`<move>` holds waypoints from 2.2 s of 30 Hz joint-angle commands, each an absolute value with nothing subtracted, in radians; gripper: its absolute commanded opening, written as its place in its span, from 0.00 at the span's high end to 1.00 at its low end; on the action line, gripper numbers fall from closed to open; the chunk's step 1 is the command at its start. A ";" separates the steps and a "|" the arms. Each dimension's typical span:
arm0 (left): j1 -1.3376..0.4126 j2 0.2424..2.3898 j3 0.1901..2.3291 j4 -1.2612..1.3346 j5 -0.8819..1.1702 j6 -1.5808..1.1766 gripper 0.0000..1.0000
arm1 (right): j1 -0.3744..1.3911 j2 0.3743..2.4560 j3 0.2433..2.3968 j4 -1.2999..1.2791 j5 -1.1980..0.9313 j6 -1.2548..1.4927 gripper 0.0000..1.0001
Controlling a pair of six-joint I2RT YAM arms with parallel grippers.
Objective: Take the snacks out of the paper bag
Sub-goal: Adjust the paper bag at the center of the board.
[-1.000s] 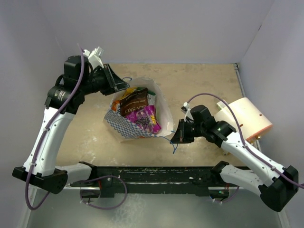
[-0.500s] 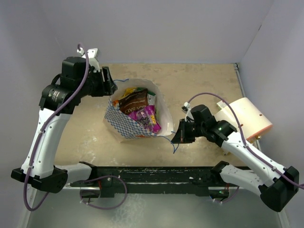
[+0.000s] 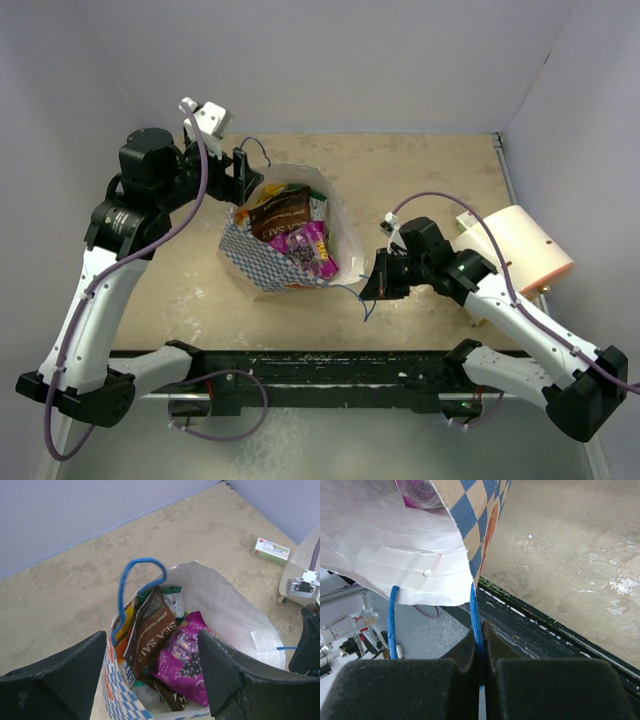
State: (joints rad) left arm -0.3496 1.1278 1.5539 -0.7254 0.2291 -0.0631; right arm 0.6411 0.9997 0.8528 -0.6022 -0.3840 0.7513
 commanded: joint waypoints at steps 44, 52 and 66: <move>-0.209 1.277 1.943 -0.633 -0.052 -0.188 1.00 | 0.764 1.547 1.442 -0.530 -0.477 0.576 1.00; -0.210 1.045 1.524 -0.584 0.294 -0.565 1.00 | 0.765 1.451 1.104 -0.472 -0.484 0.565 1.00; -0.209 0.910 1.373 -0.651 0.447 -0.764 1.00 | 0.763 1.349 1.082 -0.607 -0.364 0.506 0.73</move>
State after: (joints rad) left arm -0.2096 0.8913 1.3224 -0.6754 0.3828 -0.7193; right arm 0.7650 1.3499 0.9432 -0.5259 -0.4355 0.5610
